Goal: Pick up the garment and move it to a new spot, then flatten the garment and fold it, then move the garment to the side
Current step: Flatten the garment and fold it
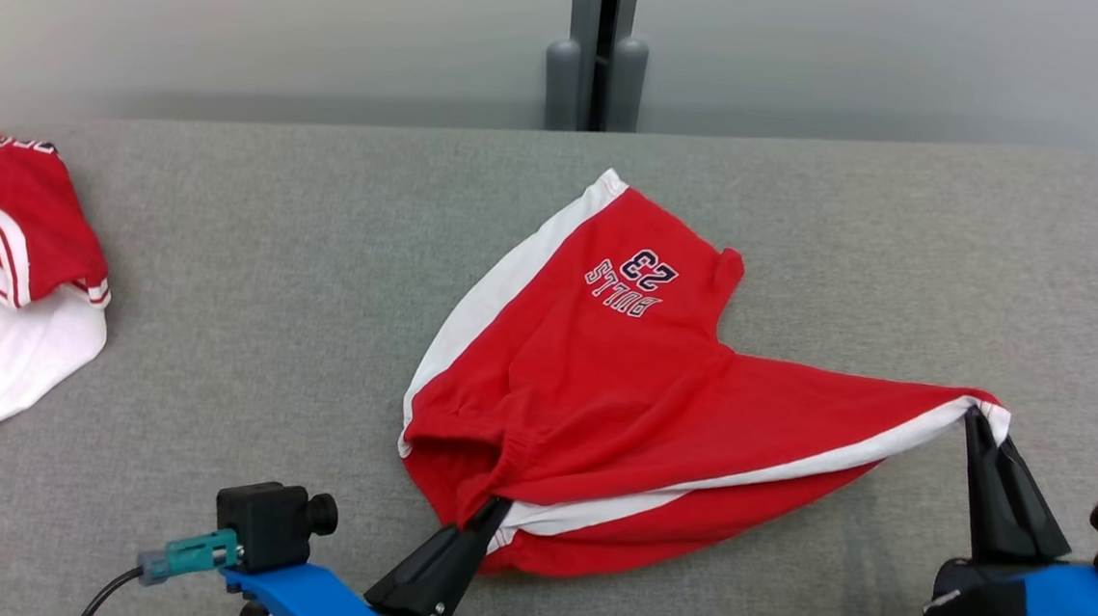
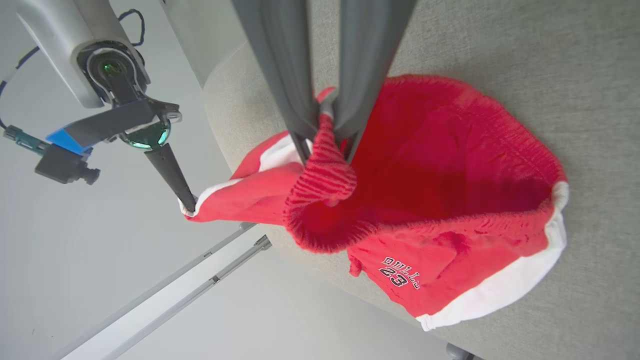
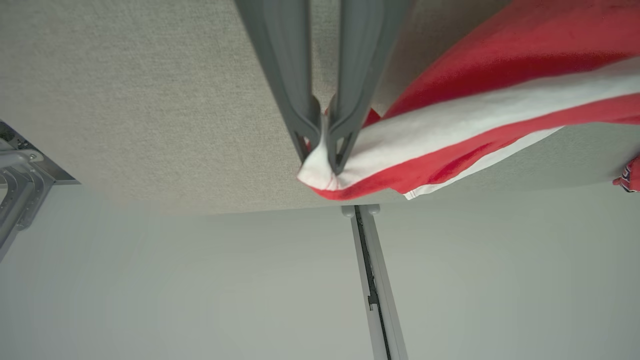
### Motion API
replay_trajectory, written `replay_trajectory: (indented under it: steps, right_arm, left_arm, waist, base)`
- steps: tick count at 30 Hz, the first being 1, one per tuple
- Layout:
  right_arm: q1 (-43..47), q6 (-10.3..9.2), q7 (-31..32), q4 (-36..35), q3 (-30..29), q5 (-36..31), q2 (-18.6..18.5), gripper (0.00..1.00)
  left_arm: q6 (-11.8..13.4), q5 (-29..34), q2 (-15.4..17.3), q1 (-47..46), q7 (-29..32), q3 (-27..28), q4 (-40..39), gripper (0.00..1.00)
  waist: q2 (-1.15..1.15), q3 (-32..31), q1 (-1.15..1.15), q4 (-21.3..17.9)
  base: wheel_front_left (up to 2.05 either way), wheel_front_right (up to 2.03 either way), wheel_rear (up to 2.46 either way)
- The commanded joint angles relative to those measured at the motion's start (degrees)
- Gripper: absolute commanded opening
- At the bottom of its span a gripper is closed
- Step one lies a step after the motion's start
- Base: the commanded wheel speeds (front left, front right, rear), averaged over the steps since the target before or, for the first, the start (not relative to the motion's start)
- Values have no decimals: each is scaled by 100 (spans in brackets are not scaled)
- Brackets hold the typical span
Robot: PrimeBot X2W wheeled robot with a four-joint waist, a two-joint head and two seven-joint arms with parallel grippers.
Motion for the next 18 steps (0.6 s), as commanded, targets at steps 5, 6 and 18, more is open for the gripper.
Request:
replay_trajectory:
  steps: [5,6,18]
  right_arm:
    - [-883,1,223,525,140,-319,-6,0]
    - [-1132,1,261,675,159,-402,-7,0]
    - [-4186,1,710,3104,787,-833,-470,0]
  left_arm:
    - [1,-308,-337,-305,-33,140,418,0]
    - [-15,-341,-410,-397,-37,155,530,0]
    - [-106,-1439,-1568,-1407,-250,859,1869,0]
  waist:
    - [0,486,1,271]
    - [0,593,1,323]
    - [0,1469,1,1086]
  base:
    - [0,0,0]
    - [0,0,0]
    - [0,0,0]
